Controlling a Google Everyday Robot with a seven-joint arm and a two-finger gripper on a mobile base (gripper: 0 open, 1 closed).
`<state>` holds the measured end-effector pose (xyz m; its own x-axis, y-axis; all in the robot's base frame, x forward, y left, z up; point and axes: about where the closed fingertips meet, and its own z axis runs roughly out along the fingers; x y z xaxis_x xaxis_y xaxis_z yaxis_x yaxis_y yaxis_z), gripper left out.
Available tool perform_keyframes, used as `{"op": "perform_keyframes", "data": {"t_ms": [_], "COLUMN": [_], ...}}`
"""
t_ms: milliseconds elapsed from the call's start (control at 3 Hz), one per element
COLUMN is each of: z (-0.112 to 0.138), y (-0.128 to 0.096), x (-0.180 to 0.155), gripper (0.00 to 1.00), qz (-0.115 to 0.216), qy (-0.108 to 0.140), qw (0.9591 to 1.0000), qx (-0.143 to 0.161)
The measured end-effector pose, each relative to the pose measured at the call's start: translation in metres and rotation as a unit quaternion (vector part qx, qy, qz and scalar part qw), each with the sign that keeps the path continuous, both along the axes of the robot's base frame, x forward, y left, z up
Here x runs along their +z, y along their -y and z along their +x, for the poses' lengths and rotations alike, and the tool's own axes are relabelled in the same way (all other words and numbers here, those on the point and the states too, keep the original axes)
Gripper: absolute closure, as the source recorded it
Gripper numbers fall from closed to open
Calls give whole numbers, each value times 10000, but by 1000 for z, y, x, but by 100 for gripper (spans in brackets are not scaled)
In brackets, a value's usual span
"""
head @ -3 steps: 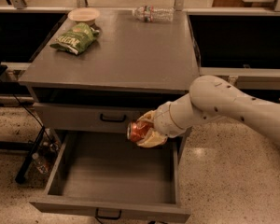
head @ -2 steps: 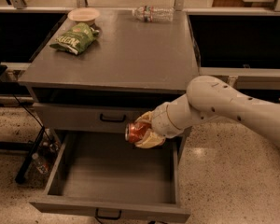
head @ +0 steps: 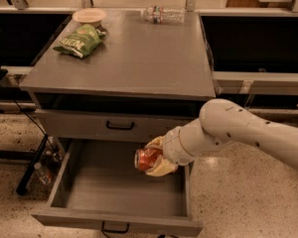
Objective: Place coke can into middle drawer
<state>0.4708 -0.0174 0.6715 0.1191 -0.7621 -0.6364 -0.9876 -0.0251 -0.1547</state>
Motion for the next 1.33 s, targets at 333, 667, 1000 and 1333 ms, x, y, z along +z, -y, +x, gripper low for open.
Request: {"op": "perform_keyframes", "data": {"t_ms": [333,667,1000,1333], "z": [7,19,26,26], "y": [-4,-15,-28,-28], "x": [-7,-27,-50,-51], "gripper": [100,100,100,100], "qz": [48,156,225,222], "qy": [-11,-130,-329,-335], "qw": [10000,9998,9990,9990], "qx": [21,93,207,212]}}
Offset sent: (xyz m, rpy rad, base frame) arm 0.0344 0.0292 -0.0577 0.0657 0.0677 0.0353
